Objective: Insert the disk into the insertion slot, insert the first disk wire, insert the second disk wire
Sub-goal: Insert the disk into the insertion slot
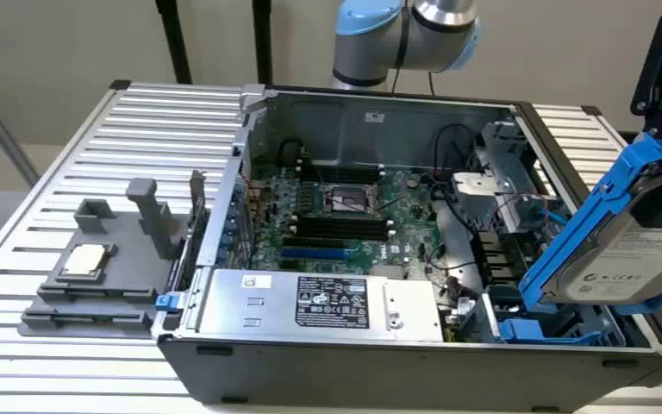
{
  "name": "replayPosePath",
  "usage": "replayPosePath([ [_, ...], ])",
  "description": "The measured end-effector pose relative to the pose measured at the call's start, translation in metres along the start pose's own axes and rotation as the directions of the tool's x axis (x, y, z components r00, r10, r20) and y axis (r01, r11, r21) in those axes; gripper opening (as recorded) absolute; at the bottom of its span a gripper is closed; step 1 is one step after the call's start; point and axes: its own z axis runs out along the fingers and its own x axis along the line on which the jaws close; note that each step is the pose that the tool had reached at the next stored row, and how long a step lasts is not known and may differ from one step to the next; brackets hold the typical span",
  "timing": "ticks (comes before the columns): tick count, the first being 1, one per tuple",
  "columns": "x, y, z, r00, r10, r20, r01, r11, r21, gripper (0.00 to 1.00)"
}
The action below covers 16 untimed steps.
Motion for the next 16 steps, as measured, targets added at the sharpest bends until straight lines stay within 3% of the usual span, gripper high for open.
replayPosePath([
  [14, 0.0, 0.0, 0.0002, 1.0, -0.002, 0.0001, 0.002, 1.0, 0.0001, 0.32],
  [16, -0.0001, 0.0, 0.0008, 1.0, -0.002, 0.0041, 0.002, 1.0, 0.0001, 0.32],
])
